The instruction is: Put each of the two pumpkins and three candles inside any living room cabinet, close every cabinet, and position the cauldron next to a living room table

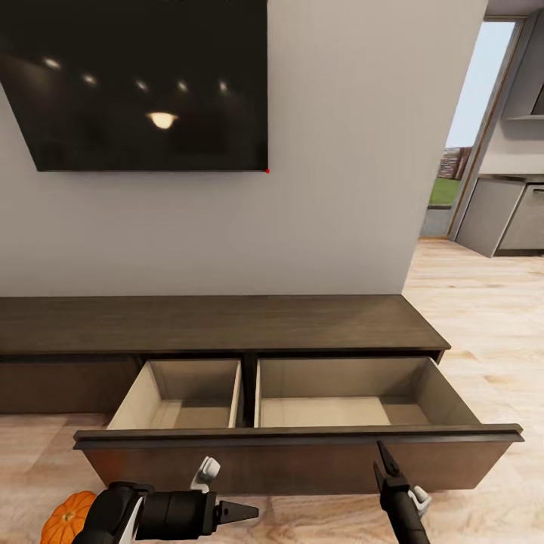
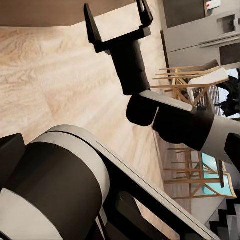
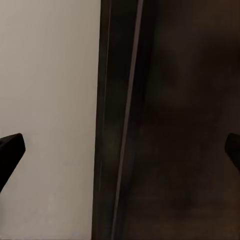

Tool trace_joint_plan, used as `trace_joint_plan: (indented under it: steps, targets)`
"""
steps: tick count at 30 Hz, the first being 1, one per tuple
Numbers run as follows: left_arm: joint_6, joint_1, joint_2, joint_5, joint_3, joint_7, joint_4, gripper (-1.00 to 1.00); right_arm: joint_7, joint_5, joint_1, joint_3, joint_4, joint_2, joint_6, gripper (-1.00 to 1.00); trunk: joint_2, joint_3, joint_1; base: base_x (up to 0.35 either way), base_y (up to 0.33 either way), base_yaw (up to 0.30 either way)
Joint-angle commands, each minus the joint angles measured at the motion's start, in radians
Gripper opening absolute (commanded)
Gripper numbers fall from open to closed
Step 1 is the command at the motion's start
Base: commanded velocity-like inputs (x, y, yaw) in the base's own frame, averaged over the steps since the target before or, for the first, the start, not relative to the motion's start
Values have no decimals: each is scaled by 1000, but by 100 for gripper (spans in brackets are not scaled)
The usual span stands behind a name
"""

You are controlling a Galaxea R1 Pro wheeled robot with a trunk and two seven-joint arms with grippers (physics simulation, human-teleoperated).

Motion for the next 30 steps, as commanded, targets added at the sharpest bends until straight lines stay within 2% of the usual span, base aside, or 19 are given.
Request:
trace_joint_plan:
  steps: [1,12,15,20,22,27,30]
  targets:
    - [0,0,0,0,0,0,0,100,0,0,0,0,0,0,0,100,0,0,0,0,0,0]
    - [0,0,0,2,2,0,0,100,-4,0,0,1,0,1,15,100,0,0,0,0,0,0]
    - [0,0,1,3,8,0,2,100,-14,2,0,27,-1,-2,83,100,0,0,0,0,0,0]
    - [1,0,1,4,12,0,3,100,-45,5,-1,113,-4,-17,255,100,0,0,0,0,0,0]
    - [1,0,2,4,13,0,3,100,-47,6,-1,121,-4,-20,283,100,0,0,0,0,0,0]
    - [3,0,2,5,15,-1,3,100,-48,7,2,141,-3,-22,382,100,1,19,-2,0,0,0]
    - [3,0,3,6,17,-3,3,100,-49,6,7,160,3,-23,406,100,9,30,-7,0,0,0]
